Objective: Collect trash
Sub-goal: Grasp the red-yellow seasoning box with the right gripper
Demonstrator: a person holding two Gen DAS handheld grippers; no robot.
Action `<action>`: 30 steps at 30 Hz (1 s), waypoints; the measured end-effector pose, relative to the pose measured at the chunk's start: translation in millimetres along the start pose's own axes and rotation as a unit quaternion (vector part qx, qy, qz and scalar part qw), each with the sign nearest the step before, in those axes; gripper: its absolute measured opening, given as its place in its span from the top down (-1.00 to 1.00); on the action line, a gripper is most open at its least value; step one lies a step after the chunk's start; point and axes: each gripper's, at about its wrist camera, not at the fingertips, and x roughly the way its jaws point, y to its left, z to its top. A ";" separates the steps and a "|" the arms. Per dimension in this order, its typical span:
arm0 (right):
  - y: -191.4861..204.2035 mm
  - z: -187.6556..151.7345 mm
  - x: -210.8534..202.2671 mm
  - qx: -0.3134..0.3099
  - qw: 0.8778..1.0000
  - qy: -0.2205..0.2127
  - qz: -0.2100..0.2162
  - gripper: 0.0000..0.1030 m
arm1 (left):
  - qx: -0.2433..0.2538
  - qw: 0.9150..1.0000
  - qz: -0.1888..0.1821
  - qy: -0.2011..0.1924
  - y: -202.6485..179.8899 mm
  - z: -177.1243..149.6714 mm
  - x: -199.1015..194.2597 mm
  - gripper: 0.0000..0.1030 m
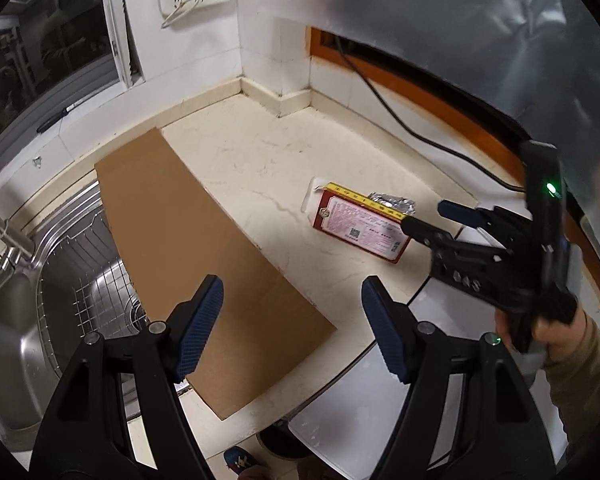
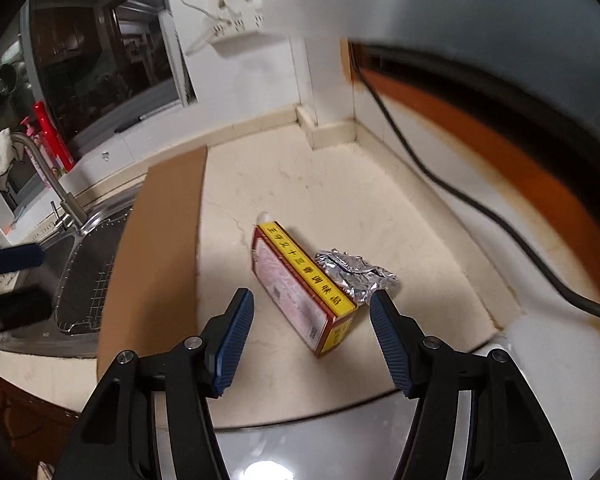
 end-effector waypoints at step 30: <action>12.7 15.9 62.5 -0.110 0.990 0.052 0.067 0.25 | -0.040 0.998 -0.012 0.044 9.2 -2.5 51.3 -0.34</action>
